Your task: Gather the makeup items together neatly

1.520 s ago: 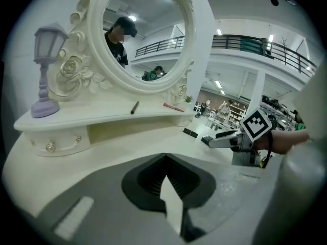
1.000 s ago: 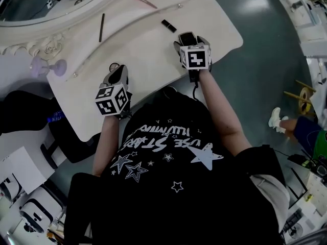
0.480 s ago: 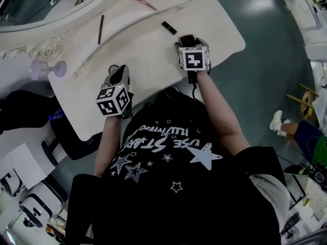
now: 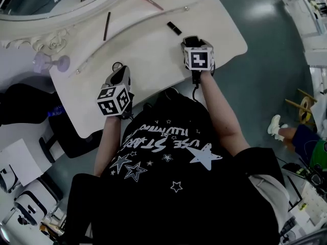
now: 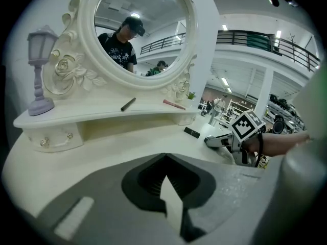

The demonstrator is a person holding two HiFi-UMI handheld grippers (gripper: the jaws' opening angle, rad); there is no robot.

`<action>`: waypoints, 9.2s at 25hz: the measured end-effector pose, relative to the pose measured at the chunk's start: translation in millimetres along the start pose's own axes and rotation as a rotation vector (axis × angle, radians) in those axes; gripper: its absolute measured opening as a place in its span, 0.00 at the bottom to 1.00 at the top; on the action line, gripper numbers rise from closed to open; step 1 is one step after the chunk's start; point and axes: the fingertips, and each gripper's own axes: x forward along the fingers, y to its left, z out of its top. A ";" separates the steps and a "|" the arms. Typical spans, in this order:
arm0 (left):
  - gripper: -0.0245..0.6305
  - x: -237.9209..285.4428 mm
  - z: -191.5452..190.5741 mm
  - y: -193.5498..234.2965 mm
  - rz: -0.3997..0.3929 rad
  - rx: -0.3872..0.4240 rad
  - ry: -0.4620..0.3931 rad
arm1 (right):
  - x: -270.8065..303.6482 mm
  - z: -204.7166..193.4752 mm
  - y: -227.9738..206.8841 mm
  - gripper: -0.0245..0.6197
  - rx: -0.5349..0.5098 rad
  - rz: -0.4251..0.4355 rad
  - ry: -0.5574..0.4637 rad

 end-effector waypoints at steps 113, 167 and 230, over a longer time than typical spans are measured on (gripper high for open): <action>0.04 -29.4 -0.2 36.6 0.124 -0.115 -0.092 | 9.0 64.6 80.6 0.72 -0.147 0.207 -0.061; 0.04 -78.3 -31.0 84.4 0.175 -0.193 -0.073 | 3.0 53.1 137.2 0.24 -0.160 0.180 0.017; 0.04 -114.9 30.4 179.8 0.123 -0.094 -0.209 | -23.4 144.2 297.1 0.38 -0.076 0.244 -0.205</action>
